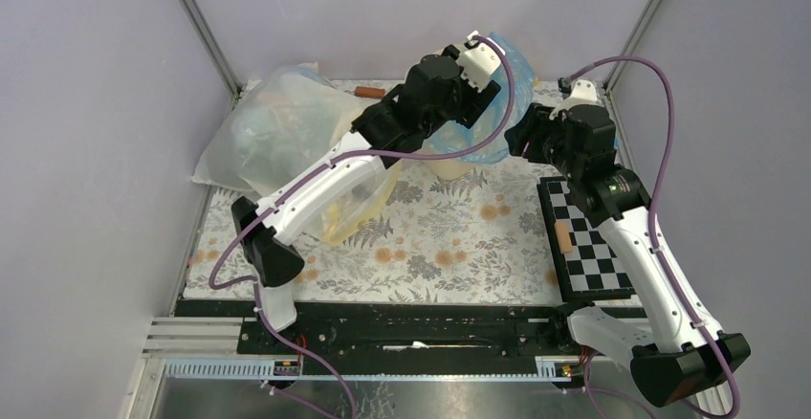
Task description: Put the trash bags into the trash bin
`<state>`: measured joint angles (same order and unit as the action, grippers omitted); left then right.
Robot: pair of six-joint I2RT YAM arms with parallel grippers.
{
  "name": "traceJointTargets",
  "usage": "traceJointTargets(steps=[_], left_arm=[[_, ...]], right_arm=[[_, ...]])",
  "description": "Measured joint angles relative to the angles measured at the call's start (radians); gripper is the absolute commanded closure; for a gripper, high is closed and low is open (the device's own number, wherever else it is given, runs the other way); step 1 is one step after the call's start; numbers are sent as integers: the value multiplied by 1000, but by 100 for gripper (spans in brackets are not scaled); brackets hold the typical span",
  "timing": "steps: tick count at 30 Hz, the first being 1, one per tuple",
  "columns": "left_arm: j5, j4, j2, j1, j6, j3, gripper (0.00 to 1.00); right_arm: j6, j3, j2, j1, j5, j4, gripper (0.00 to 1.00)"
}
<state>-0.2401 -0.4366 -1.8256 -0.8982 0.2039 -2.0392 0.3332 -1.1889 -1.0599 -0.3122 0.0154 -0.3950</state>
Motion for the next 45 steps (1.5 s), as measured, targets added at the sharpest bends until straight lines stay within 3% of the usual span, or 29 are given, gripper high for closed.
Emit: traceJointTargets(steps=[6, 12, 21, 26, 30, 33, 45], left_arm=[[-18, -25, -71, 43, 5, -82, 33], [-19, -44, -109, 85, 5, -82, 38], [-44, -47, -126, 98, 24, -82, 99], [-27, -48, -126, 147, -14, -82, 100], [23, -48, -126, 233, -77, -82, 100], [73, -48, -126, 303, -133, -82, 100], [389, 109, -112, 546, -449, -22, 100]], right_arm=[[-11, 0, 5, 0, 23, 13, 28], [-15, -2, 5, 0, 30, 50, 32], [-15, -9, 2, 0, 53, 66, 47], [-14, -9, 2, 0, 55, 68, 56], [-16, -10, 2, 0, 56, 68, 84], [-15, -24, -6, 0, 66, 67, 99], [-50, -304, -277, 0, 148, 87, 100]])
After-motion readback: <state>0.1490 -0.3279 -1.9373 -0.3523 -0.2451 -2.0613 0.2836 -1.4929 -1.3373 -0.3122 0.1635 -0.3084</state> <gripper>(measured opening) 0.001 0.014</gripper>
